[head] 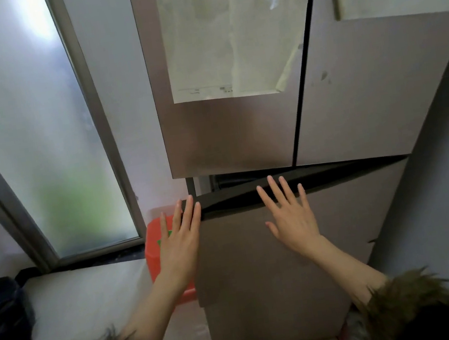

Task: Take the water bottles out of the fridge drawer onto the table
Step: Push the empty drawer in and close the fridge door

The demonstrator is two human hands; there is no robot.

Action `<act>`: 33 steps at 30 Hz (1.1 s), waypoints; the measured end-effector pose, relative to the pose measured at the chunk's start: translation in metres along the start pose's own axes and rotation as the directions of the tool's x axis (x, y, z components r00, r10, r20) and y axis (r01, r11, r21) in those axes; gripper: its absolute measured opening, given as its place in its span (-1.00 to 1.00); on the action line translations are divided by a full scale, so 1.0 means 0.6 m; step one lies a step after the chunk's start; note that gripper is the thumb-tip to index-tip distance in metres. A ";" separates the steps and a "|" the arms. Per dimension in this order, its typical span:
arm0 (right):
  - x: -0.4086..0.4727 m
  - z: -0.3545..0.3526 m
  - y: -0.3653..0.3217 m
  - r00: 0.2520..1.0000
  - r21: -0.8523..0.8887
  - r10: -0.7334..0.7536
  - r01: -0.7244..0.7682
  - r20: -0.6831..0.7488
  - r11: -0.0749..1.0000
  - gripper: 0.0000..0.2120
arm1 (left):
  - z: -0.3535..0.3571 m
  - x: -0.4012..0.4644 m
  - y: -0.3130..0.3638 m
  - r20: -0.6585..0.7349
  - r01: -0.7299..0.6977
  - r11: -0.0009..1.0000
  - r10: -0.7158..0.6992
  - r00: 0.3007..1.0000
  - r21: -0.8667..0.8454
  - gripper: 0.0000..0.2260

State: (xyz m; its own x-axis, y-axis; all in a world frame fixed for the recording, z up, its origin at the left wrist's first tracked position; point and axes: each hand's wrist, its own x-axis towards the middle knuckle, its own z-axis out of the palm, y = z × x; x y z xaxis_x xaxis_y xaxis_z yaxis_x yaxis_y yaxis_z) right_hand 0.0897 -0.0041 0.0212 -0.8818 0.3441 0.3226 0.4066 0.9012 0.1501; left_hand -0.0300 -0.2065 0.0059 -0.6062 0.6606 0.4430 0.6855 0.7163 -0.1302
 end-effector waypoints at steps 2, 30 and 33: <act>0.037 0.008 0.010 0.997 -0.054 0.021 -0.026 -0.080 0.998 -0.06 | 0.029 0.030 -0.002 -0.069 0.005 0.999 -0.001 0.998 0.050 -0.08; 0.180 0.160 0.103 0.879 -0.149 -0.070 -0.001 -0.471 0.989 -0.01 | 0.160 0.216 0.000 -0.298 0.042 0.989 -0.084 0.951 -0.144 -0.21; 0.175 0.148 0.091 0.882 -0.112 -0.031 -0.025 -0.470 0.993 -0.02 | 0.125 0.218 0.011 -0.361 0.010 0.989 -0.063 0.930 -0.148 -0.23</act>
State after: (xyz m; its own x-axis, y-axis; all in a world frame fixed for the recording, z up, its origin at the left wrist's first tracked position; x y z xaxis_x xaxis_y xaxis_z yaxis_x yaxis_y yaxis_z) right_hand -0.0021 0.1047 -0.0199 -0.6780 0.1519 0.7192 0.4526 0.8573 0.2456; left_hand -0.1351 -0.0988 -0.0035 -0.4620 0.4882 0.7405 0.7318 0.6815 0.0073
